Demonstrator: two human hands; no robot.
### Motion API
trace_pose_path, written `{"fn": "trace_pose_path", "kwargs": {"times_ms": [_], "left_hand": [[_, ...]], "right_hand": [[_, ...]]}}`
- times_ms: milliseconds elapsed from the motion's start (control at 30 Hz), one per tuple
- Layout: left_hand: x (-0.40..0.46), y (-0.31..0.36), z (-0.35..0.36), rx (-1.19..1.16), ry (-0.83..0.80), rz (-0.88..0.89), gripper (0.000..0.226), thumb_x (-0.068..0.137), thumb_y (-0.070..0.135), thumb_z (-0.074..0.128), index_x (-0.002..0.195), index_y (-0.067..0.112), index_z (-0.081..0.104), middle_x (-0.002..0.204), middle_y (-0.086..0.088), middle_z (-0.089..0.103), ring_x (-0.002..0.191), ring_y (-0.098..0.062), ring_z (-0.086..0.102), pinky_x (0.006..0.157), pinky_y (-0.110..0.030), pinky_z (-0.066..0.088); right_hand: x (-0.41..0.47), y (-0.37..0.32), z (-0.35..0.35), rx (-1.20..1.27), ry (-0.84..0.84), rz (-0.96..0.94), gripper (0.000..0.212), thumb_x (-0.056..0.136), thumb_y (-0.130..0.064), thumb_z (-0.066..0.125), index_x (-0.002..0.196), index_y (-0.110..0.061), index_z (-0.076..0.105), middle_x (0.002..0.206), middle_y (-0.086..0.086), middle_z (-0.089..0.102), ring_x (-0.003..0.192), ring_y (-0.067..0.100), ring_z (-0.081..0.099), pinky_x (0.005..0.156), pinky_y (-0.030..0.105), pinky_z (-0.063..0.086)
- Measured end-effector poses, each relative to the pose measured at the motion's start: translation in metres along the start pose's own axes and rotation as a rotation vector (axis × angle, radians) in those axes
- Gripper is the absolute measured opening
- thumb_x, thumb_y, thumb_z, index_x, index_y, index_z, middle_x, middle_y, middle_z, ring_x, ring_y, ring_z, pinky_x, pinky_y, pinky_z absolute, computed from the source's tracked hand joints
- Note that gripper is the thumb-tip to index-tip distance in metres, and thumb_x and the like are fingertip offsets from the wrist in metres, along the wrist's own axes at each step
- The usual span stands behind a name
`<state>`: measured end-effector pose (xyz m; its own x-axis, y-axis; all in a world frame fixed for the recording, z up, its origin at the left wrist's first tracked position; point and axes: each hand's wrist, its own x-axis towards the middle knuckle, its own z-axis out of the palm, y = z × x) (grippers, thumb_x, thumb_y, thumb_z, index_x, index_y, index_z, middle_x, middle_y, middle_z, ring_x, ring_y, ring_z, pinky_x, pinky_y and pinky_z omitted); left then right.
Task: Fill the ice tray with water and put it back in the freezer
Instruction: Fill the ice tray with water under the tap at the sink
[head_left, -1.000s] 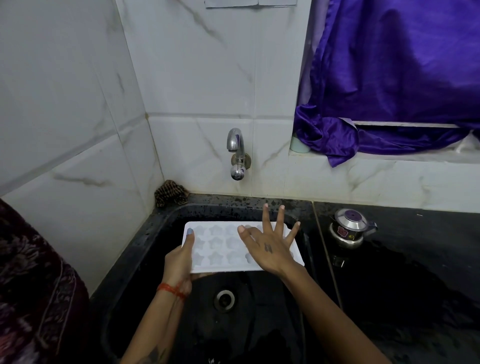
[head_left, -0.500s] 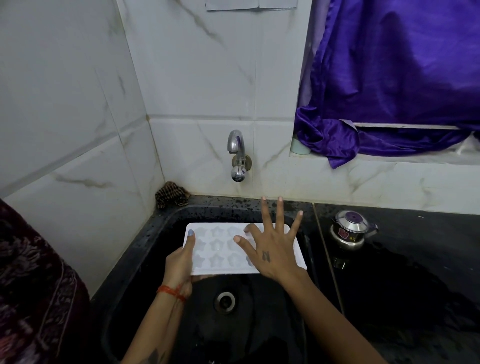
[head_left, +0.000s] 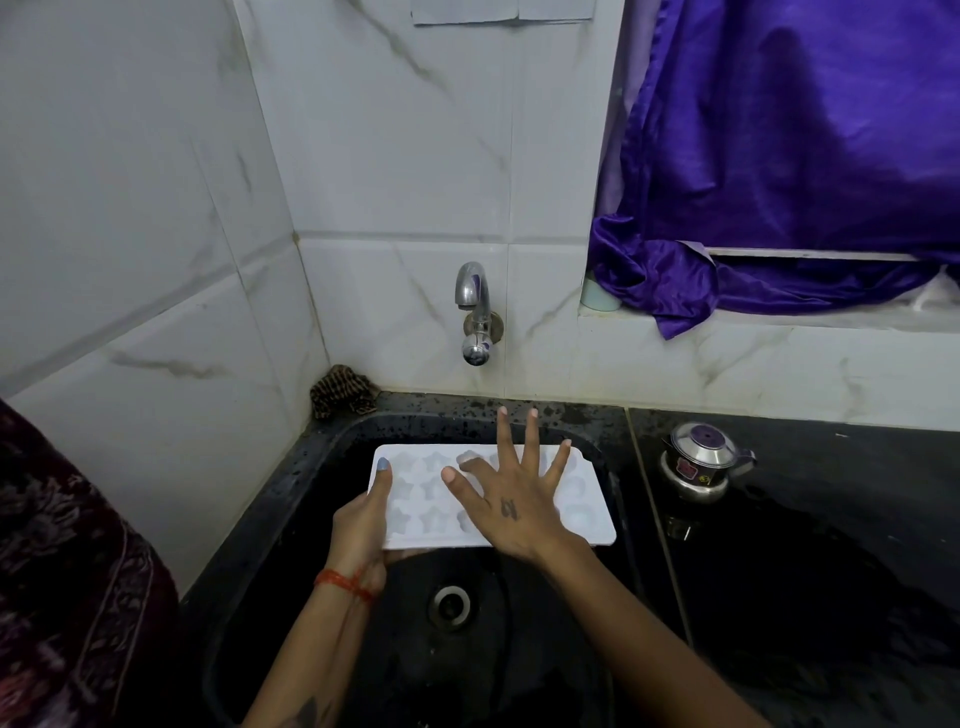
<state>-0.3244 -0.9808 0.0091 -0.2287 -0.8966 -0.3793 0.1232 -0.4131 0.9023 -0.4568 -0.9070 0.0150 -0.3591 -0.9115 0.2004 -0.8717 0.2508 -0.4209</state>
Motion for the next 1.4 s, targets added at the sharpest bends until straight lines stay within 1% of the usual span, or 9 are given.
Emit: {"fn": "trace_pose_path", "kwargs": {"times_ms": [333, 433, 567, 767, 933, 1033, 1167, 1267, 1400], "left_hand": [[0.000, -0.001, 0.001, 0.019, 0.012, 0.002, 0.037, 0.086, 0.046, 0.060, 0.082, 0.010, 0.067, 0.081, -0.009, 0.072, 0.070, -0.024, 0.069, 0.047, -0.030, 0.054], [-0.001, -0.003, 0.001, 0.023, 0.010, 0.005, 0.036, 0.086, 0.045, 0.060, 0.082, 0.010, 0.067, 0.080, -0.008, 0.072, 0.070, -0.024, 0.069, 0.049, -0.031, 0.055], [-0.002, -0.006, 0.002, 0.019, 0.009, 0.007, 0.034, 0.086, 0.043, 0.061, 0.082, 0.010, 0.067, 0.083, -0.009, 0.071, 0.072, -0.025, 0.068, 0.059, -0.033, 0.055], [-0.004, -0.005, 0.002, 0.005, 0.029, 0.011, 0.035, 0.086, 0.044, 0.061, 0.082, 0.010, 0.066, 0.083, -0.009, 0.070, 0.072, -0.024, 0.067, 0.053, -0.029, 0.053], [-0.005, -0.004, 0.001, 0.000, 0.016, 0.007, 0.034, 0.086, 0.043, 0.061, 0.084, 0.010, 0.067, 0.085, -0.010, 0.071, 0.073, -0.025, 0.067, 0.055, -0.031, 0.055], [-0.005, -0.004, 0.000, -0.008, 0.007, -0.005, 0.036, 0.086, 0.044, 0.060, 0.085, 0.009, 0.067, 0.085, -0.011, 0.071, 0.074, -0.026, 0.068, 0.054, -0.032, 0.055], [-0.005, -0.005, 0.000, -0.011, 0.002, -0.002, 0.037, 0.086, 0.044, 0.061, 0.086, 0.008, 0.067, 0.084, -0.011, 0.071, 0.072, -0.026, 0.068, 0.054, -0.032, 0.056], [-0.005, -0.007, 0.000, -0.013, 0.000, -0.006, 0.035, 0.087, 0.042, 0.061, 0.086, 0.008, 0.068, 0.085, -0.011, 0.071, 0.072, -0.025, 0.068, 0.053, -0.031, 0.055], [-0.005, -0.009, 0.003, -0.012, -0.001, -0.003, 0.035, 0.087, 0.041, 0.061, 0.084, 0.008, 0.068, 0.086, -0.012, 0.071, 0.072, -0.025, 0.067, 0.056, -0.032, 0.054]], "right_hand": [[-0.008, 0.002, -0.006, -0.374, 0.116, -0.062, 0.086, 0.077, -0.076, -0.010, 0.124, -0.042, 0.053, 0.157, 0.003, -0.019, 0.137, 0.032, -0.036, 0.096, 0.063, -0.033], [-0.009, -0.001, -0.003, -0.306, 0.068, -0.032, 0.084, 0.078, -0.076, -0.007, 0.123, -0.039, 0.053, 0.156, 0.002, -0.023, 0.133, 0.030, -0.042, 0.094, 0.061, -0.037], [-0.004, -0.005, -0.005, 0.036, -0.070, 0.102, 0.073, 0.084, -0.074, 0.010, 0.123, -0.033, 0.056, 0.156, -0.003, -0.023, 0.123, 0.021, -0.052, 0.090, 0.055, -0.041], [-0.002, -0.005, -0.007, 0.216, -0.161, 0.182, 0.068, 0.085, -0.074, 0.014, 0.116, -0.033, 0.059, 0.157, -0.003, -0.019, 0.127, 0.020, -0.048, 0.096, 0.060, -0.035], [-0.005, -0.002, -0.001, 0.034, -0.023, 0.091, 0.072, 0.079, -0.078, 0.005, 0.112, -0.040, 0.057, 0.157, 0.002, -0.018, 0.124, 0.023, -0.052, 0.090, 0.054, -0.042], [-0.009, 0.002, -0.001, -0.225, 0.103, -0.033, 0.078, 0.079, -0.076, -0.004, 0.115, -0.042, 0.056, 0.157, 0.005, -0.017, 0.132, 0.030, -0.043, 0.094, 0.061, -0.036], [-0.011, 0.001, -0.003, -0.355, 0.120, -0.045, 0.085, 0.078, -0.076, -0.008, 0.120, -0.041, 0.056, 0.157, 0.004, -0.019, 0.135, 0.033, -0.037, 0.099, 0.064, -0.030], [-0.011, -0.002, -0.002, -0.301, 0.079, -0.002, 0.085, 0.078, -0.075, -0.009, 0.120, -0.039, 0.056, 0.155, 0.003, -0.025, 0.132, 0.030, -0.043, 0.097, 0.062, -0.033], [-0.007, -0.007, -0.001, -0.025, -0.026, 0.099, 0.067, 0.089, -0.068, 0.008, 0.119, -0.033, 0.057, 0.154, -0.001, -0.027, 0.127, 0.023, -0.049, 0.096, 0.057, -0.036]]}}
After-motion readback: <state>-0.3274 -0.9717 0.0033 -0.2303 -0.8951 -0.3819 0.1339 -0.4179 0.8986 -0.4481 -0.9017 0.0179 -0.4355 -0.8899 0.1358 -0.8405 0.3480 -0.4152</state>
